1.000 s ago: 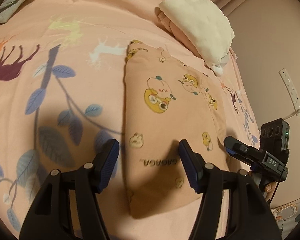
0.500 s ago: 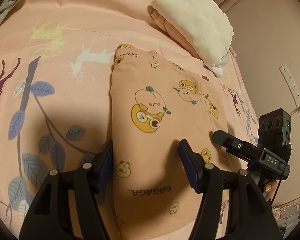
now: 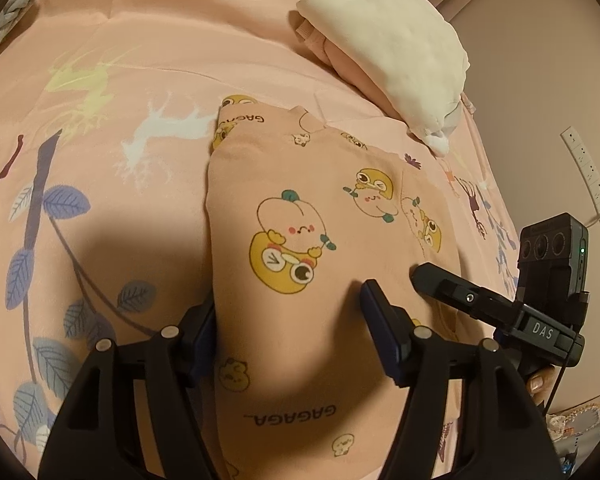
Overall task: Fold small clothes
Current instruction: 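Grasp the end of the peach garment with the right tool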
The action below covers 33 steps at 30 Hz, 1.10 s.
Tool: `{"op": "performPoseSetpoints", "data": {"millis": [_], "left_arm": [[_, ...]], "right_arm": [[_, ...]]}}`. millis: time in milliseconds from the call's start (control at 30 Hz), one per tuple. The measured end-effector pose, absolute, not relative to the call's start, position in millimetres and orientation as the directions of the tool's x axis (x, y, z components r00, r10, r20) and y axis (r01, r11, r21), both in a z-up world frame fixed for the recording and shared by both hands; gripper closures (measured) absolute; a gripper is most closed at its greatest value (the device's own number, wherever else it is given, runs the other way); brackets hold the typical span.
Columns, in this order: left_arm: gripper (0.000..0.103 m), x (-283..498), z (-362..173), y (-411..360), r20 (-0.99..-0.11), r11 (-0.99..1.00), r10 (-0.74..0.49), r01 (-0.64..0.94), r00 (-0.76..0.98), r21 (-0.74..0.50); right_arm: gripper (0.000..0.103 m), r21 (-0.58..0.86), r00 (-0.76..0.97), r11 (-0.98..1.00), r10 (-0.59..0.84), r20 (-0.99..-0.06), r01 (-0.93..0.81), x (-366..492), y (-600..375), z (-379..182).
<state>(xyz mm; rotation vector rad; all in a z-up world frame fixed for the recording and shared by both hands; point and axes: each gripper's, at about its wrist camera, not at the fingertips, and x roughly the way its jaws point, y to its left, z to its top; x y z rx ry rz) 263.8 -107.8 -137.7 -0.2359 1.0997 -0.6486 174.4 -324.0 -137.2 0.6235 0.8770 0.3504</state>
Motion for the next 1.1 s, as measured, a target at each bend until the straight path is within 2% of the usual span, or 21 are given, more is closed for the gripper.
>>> {"op": "performPoseSetpoints", "data": {"millis": [300,533,733,933,1100], "left_arm": [[0.041,265.0,-136.8,-111.6,-0.761,0.809,-0.573,0.357,0.305,-0.467],[0.055,264.3,-136.3,-110.6,-0.779,0.831,-0.542,0.337,0.316,-0.442],[0.064,261.6,-132.3,-113.2,-0.791,0.846,-0.517,0.335,0.326,-0.415],[0.077,258.2,-126.3,-112.3,-0.789,0.85,-0.512,0.335,0.339,-0.407],[0.079,252.3,-119.0,-111.5,-0.787,0.852,-0.506,0.344,0.353,-0.393]], "right_arm": [[0.044,0.593,0.61,0.805,0.488,-0.624,-0.037,180.4,-312.4,-134.5],[0.058,0.546,0.62,0.837,0.443,-0.648,-0.027,179.7,-306.6,-132.4],[0.071,0.44,0.637,0.897,0.364,-0.679,-0.044,177.2,-290.9,-121.9],[0.076,0.381,0.666,0.923,0.321,-0.673,-0.06,174.1,-282.3,-112.3],[0.077,0.35,0.704,0.933,0.303,-0.642,-0.083,164.5,-273.3,-99.2]]}}
